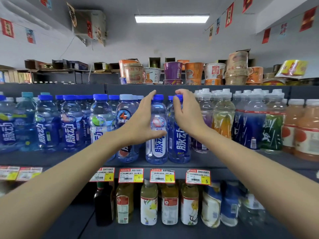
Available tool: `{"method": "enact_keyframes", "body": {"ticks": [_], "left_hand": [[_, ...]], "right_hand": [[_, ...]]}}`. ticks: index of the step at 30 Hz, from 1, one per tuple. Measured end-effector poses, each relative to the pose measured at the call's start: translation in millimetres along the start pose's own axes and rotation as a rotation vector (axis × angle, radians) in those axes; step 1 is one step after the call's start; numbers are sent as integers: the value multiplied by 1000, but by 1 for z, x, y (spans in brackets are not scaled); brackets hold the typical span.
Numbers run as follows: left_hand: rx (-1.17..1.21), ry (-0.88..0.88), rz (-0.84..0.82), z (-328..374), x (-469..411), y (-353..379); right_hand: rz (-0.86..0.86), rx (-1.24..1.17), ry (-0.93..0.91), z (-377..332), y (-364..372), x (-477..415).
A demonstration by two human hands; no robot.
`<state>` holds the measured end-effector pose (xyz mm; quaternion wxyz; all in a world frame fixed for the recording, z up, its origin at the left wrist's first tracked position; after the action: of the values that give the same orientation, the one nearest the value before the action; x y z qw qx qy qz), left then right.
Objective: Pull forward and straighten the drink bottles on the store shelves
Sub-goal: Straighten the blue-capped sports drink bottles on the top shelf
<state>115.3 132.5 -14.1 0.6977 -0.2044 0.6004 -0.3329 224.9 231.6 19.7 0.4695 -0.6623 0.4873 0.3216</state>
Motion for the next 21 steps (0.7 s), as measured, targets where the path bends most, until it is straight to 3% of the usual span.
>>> {"method": "enact_keyframes", "body": {"ticks": [5,11,15,21], "left_hand": [[91,-70,110,-3,40,32],[143,-178,169,-9,75,55],[114,-154,216,-5,90,52],[-5,-215,148,-20,92,50]], "right_hand": [[-69,-89,134,22,6,42],[-213,-103,134,36,6,88],[-357,-74,169,53,10,110],[-502,30,249,82,17,126]]}}
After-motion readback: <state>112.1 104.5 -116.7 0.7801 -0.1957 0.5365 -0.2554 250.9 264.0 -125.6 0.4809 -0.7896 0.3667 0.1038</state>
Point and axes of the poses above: each hand's wrist, its own x-axis away from the middle knuckle, its own y-axis out of the palm, z = x × y, the point moved 10 cm from there along -x, towards the middle knuckle, and after that the axes turned 4 degrees about -x, right-handed, at the moved point
